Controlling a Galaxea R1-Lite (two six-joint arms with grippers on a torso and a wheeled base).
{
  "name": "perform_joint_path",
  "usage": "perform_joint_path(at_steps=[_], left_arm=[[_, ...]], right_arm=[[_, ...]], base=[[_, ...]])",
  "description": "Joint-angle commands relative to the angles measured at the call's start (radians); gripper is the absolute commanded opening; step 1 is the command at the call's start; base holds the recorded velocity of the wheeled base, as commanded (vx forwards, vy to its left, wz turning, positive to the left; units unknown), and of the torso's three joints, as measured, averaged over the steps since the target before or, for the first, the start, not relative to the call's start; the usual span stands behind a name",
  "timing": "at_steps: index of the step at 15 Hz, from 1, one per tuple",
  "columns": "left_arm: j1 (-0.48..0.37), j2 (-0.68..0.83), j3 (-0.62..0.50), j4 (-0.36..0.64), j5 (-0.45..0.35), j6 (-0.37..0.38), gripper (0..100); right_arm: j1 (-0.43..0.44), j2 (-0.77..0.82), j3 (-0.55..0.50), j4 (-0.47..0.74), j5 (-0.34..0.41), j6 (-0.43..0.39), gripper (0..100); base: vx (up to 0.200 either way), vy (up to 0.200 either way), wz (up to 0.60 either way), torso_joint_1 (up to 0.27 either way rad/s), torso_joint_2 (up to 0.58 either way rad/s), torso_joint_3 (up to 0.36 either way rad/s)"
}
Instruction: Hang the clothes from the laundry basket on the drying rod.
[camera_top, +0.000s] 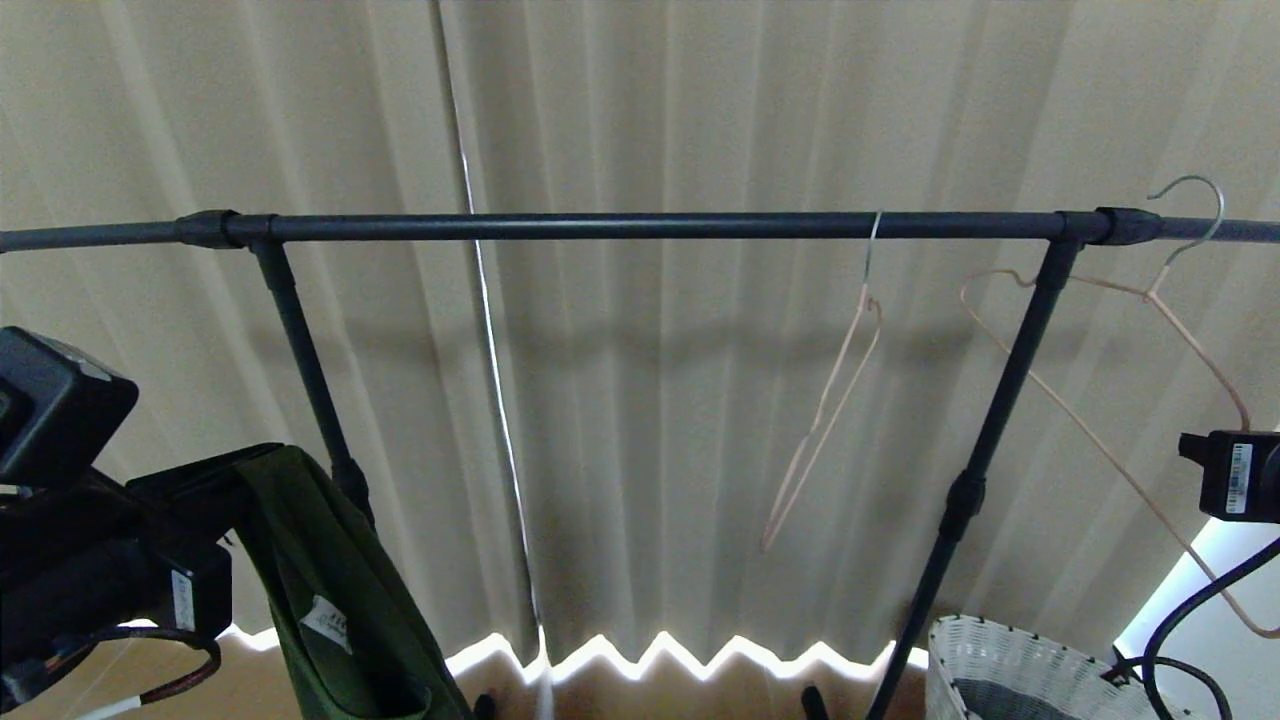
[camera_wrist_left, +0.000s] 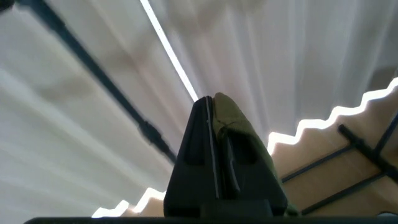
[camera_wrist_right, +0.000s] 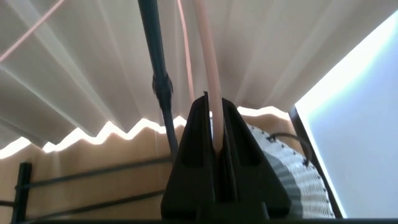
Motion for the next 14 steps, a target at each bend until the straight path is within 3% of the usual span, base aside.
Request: perform_joint_path(at_steps=[1,8,14], left_arm=[[0.02,0.0,0.002,-0.001,0.0,0.009,0],[0.038,0.003,0.011,-0.001,-0.001,0.028,0],[0.053,0.012,0.031,-0.001,-0.001,0.025,0]], right_arm=[[-0.001,-0.024,0.017,-0.002,-0.001,0.0,0],[-0.004,-0.023,0.043,-0.003,0.0,0.0,0],[-0.004,-0.089,0.071,-0.002,0.003,0.0,0]], base=[[-0.2,0.0,0.0,0.017,0.01,0.002],[-0.2,0.0,0.0,0.0,0.0,0.001],[0.0,0.0,0.0,0.0,0.0,0.0]])
